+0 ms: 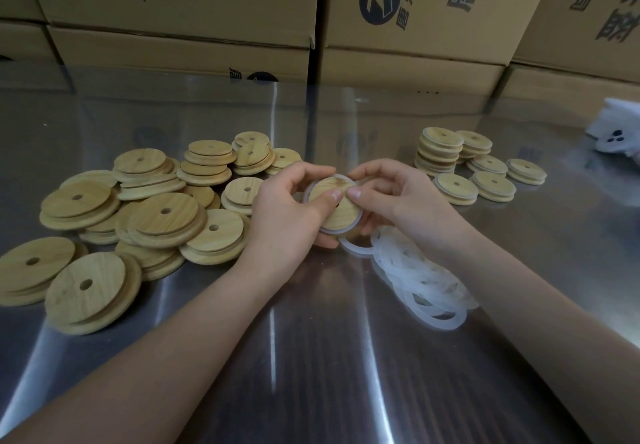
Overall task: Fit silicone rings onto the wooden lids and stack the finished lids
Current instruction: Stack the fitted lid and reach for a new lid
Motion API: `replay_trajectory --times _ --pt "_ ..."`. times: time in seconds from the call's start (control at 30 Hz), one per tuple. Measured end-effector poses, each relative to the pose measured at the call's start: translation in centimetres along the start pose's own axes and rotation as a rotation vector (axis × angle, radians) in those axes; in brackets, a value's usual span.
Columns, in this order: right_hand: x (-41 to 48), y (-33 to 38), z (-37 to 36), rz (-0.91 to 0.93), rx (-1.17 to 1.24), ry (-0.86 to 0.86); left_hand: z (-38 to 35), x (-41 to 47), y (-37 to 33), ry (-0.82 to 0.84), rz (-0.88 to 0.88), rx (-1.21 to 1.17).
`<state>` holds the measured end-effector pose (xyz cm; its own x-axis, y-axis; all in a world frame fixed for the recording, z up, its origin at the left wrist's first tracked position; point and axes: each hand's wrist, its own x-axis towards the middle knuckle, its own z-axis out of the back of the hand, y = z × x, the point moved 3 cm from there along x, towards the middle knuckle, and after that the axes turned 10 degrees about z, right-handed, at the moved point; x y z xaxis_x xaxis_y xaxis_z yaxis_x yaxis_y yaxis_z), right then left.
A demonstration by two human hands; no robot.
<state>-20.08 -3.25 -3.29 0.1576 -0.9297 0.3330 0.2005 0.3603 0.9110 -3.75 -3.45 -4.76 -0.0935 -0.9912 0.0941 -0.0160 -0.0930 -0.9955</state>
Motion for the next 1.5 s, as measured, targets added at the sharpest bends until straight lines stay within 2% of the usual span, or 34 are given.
replay_trajectory --times 0.2,0.6,0.73,0.87,1.03,1.2,1.33,1.5 --pt "0.1 -0.2 0.2 -0.03 -0.011 0.021 -0.2 0.0 0.2 0.007 0.005 -0.013" --pt "0.2 0.2 0.5 -0.089 0.05 -0.064 -0.2 0.2 0.3 -0.031 0.068 0.003" --pt "0.3 0.3 0.9 -0.087 0.055 -0.136 -0.3 0.1 0.2 -0.042 0.089 0.031" --pt "0.5 0.1 2.0 -0.099 0.043 -0.281 -0.4 -0.2 0.0 -0.037 0.089 0.09" --pt "0.7 -0.4 4.8 -0.143 -0.035 -0.544 -0.5 -0.3 0.0 -0.041 -0.007 0.29" --pt "0.7 -1.2 8.2 -0.175 -0.134 -0.763 -0.1 -0.6 -0.8 -0.171 -0.17 0.581" --pt "0.5 -1.9 10.4 -0.218 -0.175 -0.869 0.3 -0.6 -1.3 -0.272 -0.255 0.8" --pt "0.2 -2.8 11.8 -0.301 -0.213 -0.898 0.7 -0.6 -1.6 -0.322 -0.202 1.124"
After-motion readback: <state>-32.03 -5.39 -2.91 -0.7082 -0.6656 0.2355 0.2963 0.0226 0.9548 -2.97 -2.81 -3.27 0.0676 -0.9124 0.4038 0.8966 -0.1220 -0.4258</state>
